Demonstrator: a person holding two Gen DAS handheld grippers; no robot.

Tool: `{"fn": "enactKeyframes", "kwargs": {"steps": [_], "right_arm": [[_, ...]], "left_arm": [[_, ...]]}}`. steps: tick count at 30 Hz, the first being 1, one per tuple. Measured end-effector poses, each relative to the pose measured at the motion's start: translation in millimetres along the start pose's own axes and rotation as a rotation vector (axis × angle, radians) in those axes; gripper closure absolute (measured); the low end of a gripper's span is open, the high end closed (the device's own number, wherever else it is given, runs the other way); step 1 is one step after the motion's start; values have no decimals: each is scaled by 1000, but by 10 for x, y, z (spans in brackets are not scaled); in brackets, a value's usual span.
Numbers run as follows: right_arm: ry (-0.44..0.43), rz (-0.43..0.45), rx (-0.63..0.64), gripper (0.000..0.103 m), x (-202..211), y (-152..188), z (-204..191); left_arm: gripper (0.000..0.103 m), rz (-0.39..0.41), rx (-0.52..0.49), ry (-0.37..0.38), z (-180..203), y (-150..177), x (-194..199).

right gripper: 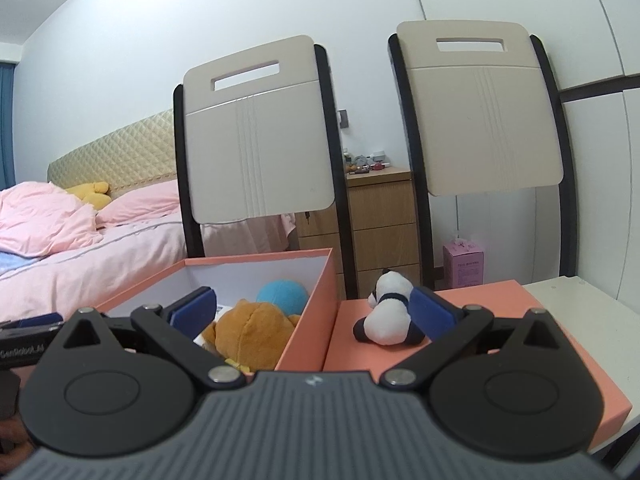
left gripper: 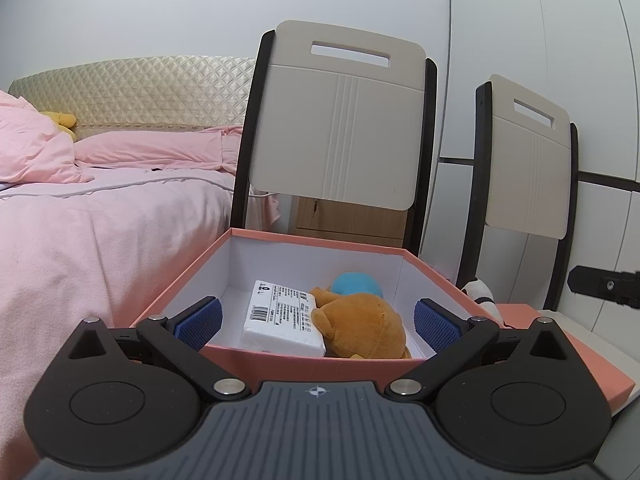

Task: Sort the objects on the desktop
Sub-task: 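Withdraw the right gripper and move it toward the panda plush, then close the right gripper on the panda plush and lift it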

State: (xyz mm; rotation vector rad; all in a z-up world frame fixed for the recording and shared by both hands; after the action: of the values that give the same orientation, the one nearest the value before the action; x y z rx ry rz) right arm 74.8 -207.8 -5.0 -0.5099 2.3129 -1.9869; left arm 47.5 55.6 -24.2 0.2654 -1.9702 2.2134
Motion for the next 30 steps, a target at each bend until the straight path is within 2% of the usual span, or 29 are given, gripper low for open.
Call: {"fn": "enactKeyframes", "kwargs": {"steps": [5,10,18,20,25,27,29,30], "right_arm": [[39,3,-3,0,-179,-178,136],[42,-70,-96,0,-720,-355,424],[105,-238,-142,1,-1771,-103,760],[96,-259,-149,8,-1910,-30,800],[81,-311,-183,10,-2047,137,905],[74,-334,-190,15,-2098,205,930],[66,-357,-191,27,-2137,261,930],[63,-366,-190,28,-2152,285,924]], "left_arm": [[0,-2,5,-1,-8,-3,-8],[0,-4,-4,-2,15,12,-12],[0,-27,9,-12,-19,32,-84],[0,-38,13,-21,-22,43,-116],[0,-32,-8,-22,25,71,-99],[0,-37,-18,-18,41,87,-103],[0,-39,-21,-14,45,95,-101],[0,-39,-19,-12,42,98,-98]]}}
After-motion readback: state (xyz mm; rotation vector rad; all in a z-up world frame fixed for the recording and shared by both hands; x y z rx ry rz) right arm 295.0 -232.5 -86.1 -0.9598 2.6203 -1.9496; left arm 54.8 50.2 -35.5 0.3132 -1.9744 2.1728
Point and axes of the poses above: each gripper's, at about its wrist camera, not at the fingertips, and x roughly against the way its jaws point, z to its right, y to its underside, the point moved 3 cm from there along -x, roughly the way its jaws point, and after that the axes turned 1 degree about -y, right-handed, at the moved point
